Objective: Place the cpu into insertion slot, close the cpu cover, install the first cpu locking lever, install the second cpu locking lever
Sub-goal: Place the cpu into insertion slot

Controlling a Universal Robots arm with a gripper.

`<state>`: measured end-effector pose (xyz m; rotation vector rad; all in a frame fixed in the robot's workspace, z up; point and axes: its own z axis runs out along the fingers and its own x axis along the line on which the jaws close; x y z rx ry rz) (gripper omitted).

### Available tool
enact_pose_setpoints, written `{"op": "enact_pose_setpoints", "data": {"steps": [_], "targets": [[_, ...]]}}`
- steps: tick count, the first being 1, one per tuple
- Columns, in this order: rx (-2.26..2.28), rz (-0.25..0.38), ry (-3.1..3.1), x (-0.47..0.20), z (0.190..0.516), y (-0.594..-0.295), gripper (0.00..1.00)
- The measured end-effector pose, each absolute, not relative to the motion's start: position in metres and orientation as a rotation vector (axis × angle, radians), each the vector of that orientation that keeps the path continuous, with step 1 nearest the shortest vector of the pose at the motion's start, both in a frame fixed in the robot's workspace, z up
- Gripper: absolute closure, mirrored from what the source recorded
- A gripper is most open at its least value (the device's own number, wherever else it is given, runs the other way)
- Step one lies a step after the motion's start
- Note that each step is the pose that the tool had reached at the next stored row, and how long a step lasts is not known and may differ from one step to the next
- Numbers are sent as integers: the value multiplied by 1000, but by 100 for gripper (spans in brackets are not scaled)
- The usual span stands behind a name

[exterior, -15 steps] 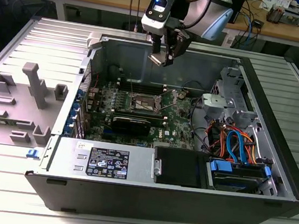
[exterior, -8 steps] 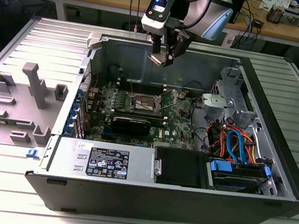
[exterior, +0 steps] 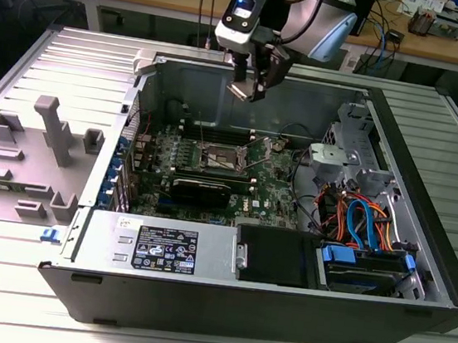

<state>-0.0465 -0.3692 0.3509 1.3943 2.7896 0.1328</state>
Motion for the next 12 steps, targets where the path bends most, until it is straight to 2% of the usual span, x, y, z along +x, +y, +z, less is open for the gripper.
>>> {"op": "enact_pose_setpoints", "data": {"steps": [12], "targets": [[1520,130,2720,-46,348,-372,45]]}}
